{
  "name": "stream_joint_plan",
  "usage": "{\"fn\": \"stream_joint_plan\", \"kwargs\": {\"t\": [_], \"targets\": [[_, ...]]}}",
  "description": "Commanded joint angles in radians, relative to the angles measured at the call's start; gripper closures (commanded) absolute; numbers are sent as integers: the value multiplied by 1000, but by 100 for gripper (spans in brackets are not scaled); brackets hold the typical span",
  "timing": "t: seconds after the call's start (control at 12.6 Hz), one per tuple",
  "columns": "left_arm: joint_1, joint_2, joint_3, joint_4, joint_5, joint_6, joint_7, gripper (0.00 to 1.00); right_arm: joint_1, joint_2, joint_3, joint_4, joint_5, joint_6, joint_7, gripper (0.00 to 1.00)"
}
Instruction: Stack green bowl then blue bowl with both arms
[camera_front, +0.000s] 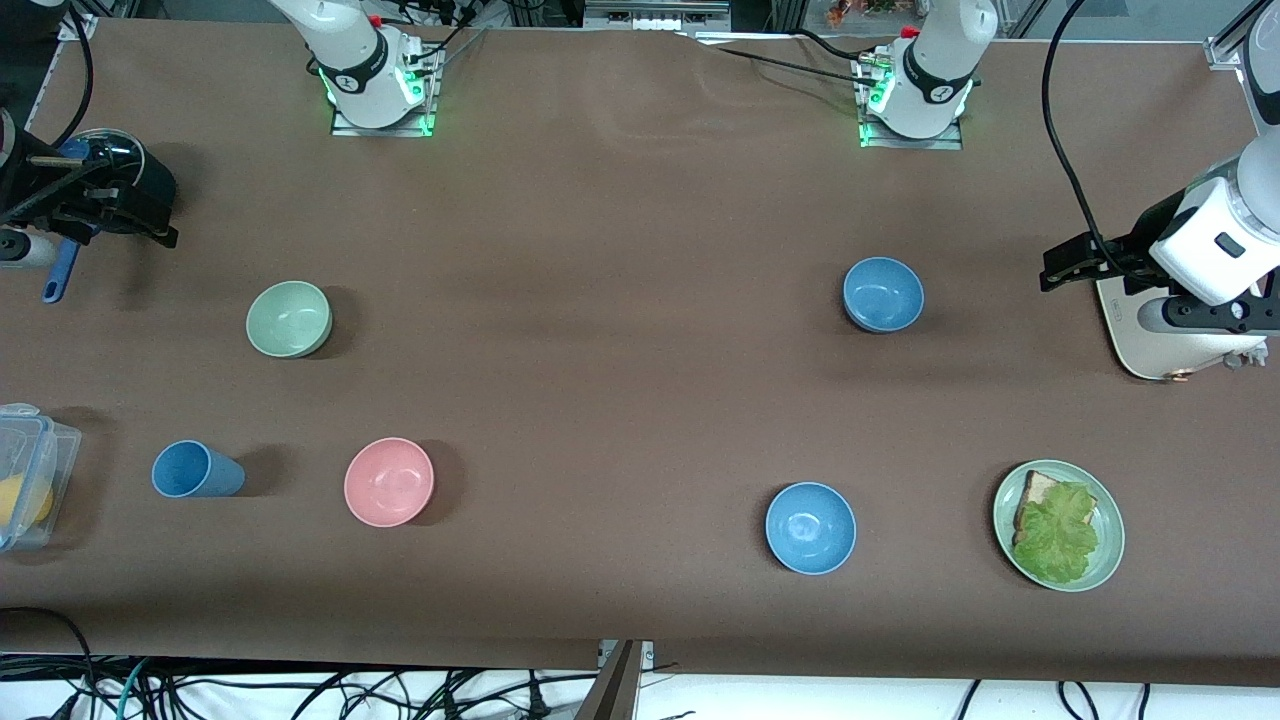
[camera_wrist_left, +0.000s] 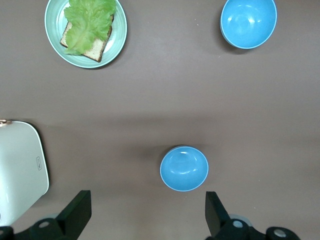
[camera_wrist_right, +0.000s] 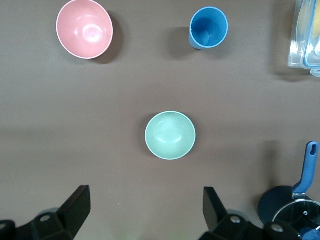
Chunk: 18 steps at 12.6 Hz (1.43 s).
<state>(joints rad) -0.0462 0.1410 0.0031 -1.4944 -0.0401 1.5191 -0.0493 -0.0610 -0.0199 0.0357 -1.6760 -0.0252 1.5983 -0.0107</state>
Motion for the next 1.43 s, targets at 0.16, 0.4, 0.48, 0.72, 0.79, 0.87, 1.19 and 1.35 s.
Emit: {"fn": "stream_joint_plan", "kwargs": {"t": [0.16, 0.4, 0.48, 0.72, 0.79, 0.87, 1.19, 1.35], "targets": [[-6, 14, 1, 34, 9, -22, 25, 0, 18, -8, -16, -11, -24, 9, 14, 1], [-4, 14, 1, 34, 9, -20, 26, 0, 18, 3, -14, -11, -19, 8, 12, 1], [-6, 15, 1, 34, 9, -20, 26, 0, 18, 5, -16, -11, -18, 6, 9, 1], [-6, 14, 1, 34, 9, -20, 26, 0, 18, 2, -13, -10, -13, 5, 8, 1], [-4, 15, 1, 34, 9, -20, 26, 0, 20, 3, -10, -7, -13, 5, 14, 1], [-6, 14, 1, 36, 9, -20, 26, 0, 20, 5, -8, -7, -13, 12, 15, 1], [-4, 26, 1, 55, 9, -19, 25, 0, 20, 6, -10, -7, -10, 5, 14, 1], [-4, 26, 1, 56, 9, -19, 25, 0, 20, 5, -11, -7, -12, 3, 0, 1]]}}
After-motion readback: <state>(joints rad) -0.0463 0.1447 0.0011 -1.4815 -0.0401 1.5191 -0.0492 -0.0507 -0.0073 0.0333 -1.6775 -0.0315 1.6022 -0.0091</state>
